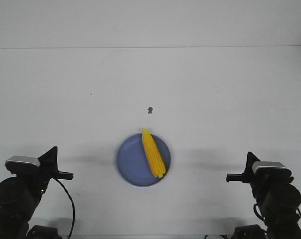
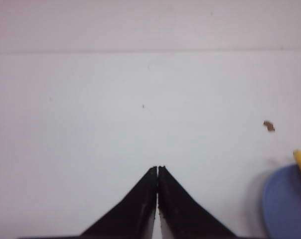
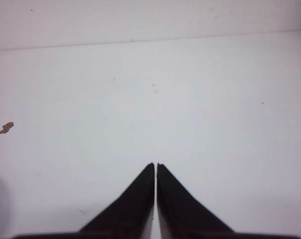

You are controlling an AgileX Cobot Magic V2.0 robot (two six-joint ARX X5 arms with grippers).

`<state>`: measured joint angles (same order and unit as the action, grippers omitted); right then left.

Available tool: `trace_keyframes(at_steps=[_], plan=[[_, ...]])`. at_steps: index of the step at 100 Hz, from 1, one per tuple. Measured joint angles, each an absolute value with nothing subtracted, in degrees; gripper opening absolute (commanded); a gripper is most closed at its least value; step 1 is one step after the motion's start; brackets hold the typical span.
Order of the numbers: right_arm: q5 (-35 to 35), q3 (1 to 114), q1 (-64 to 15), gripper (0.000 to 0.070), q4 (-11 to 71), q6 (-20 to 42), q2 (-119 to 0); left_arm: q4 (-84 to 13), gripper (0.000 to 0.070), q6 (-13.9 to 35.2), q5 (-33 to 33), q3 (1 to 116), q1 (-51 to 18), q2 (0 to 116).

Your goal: Place corn on plate with both arms

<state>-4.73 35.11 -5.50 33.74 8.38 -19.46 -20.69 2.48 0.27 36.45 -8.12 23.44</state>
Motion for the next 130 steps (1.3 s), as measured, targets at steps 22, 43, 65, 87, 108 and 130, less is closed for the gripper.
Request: trace_keyframes(at_steps=[22,43,65,87,108,130], plan=[[-4.73,35.11,-5.5,0.0016,33.74,8.38,-19.46,-17.43,0.0012,2.46,3.6,34.7,-7.55,22.37],[-4.75,35.11,-5.5,0.0016,33.74,8.38,-19.46,-3.11,0.0012,1.58,4.16,22.76,-6.39,15.0],[-4.75,35.11,-5.5,0.0016,33.74,8.38,-19.46,1.28,0.0012,0.95,4.64,11.81,-5.89,6.26],[-4.73,35.11,-5.5,0.0016,33.74,8.38,-19.46,2.0,0.0012,0.93,4.82,6.9,-4.78,0.34],[-4.75,35.11,-5.5,0.0016,33.74,8.38,-19.46,3.09,0.0012,0.73,4.86,5.17,-4.19,0.3],[-4.75,35.11,-5.5,0.0016,33.71,8.38,-19.46,7.88,0.0012,0.73,5.02,1.93,-4.14,0.38]])
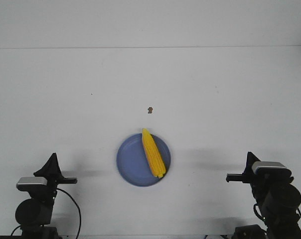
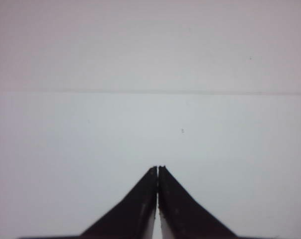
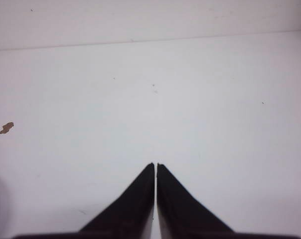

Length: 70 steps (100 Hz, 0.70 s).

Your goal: Place corn on plate with both arms

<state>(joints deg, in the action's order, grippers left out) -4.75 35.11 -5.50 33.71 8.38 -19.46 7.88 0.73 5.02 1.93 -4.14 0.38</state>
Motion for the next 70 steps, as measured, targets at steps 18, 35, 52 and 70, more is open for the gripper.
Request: trace_keyframes(at_steps=[18,35,52,70], plan=[[-4.73,35.11,-5.5,0.0016,33.71,8.38,-19.46,9.37,0.0012,0.73,5.04,1.93,-4.14,0.25],[-4.75,35.11,-5.5,0.0016,33.71,8.38,-19.46,9.39,0.0012,0.86,5.04,1.93,-4.14,0.25],[-4.73,35.11,-5.5,0.0016,33.71,8.38,-19.46,9.39,0.0012,0.95,5.04,1.93,-4.14,0.25],[-4.75,35.11,-5.5,0.0016,33.71,8.38,-19.46,9.39,0.0012,0.95,5.04,1.93,-4.14,0.25]])
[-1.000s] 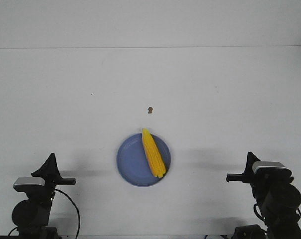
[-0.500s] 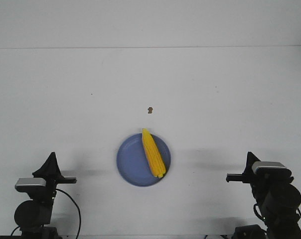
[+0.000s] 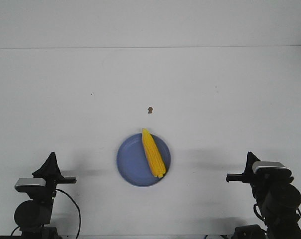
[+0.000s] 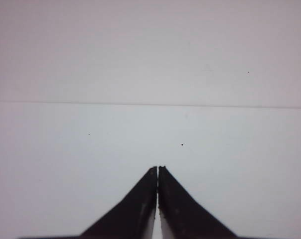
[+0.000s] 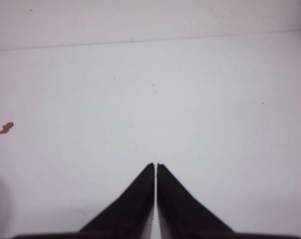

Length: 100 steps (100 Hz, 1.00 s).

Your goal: Place corn on plate with both arms

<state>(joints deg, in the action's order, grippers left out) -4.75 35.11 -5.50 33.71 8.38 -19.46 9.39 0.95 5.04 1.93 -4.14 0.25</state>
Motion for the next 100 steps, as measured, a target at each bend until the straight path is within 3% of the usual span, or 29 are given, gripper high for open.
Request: trace_keyframes(at_steps=[51,100], plan=[[-7.11,35.11,-5.26,0.0016,32.93,7.86,-19.46,9.39,0.0012,0.95,5.04,1.93,-4.14,0.25],[-8.78,24.8,-3.53,0.0016,14.55,3.36,-11.31,9.39,0.0012,0.95,5.04,1.93,-4.14,0.25]])
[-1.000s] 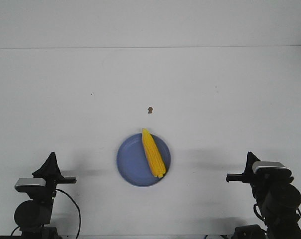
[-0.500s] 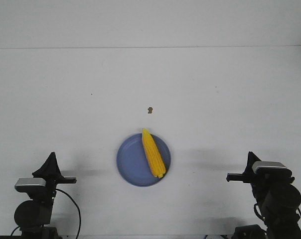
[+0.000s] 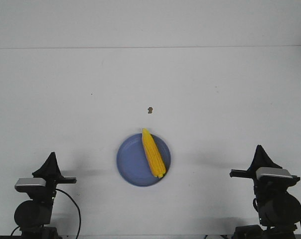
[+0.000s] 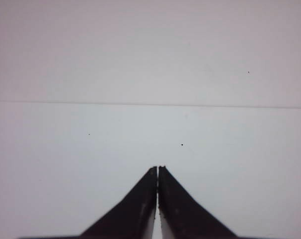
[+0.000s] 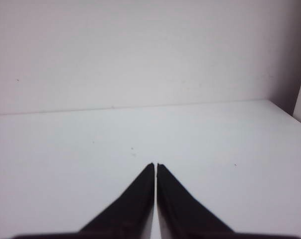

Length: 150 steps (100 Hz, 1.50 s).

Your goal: Place corn on plate with both arms

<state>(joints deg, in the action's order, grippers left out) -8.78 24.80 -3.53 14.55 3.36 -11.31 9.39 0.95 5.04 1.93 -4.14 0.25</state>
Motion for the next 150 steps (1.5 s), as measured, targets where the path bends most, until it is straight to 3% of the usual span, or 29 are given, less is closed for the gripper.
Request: trace_keyframes(at_steps=[34,50,101,150], plan=[[-3.79,14.2,-0.19,0.0016,9.78,2.79,-0.01,9.37,0.0012,0.95,5.04,1.93,-4.14,0.25],[-2.74,11.97,0.45,0.0016,8.97,2.74,-0.1,9.39,0.0012,0.95,5.04,1.93,-4.14,0.25],[-2.66,1.21,0.47,0.0016,-6.7,2.83,-0.1,9.39,0.0012,0.95,5.04,1.93,-4.14,0.25],[-2.98,0.84,0.47,0.0016,-6.74,3.05,-0.1,9.39,0.0012,0.95,5.04,1.93,-4.14,0.25]])
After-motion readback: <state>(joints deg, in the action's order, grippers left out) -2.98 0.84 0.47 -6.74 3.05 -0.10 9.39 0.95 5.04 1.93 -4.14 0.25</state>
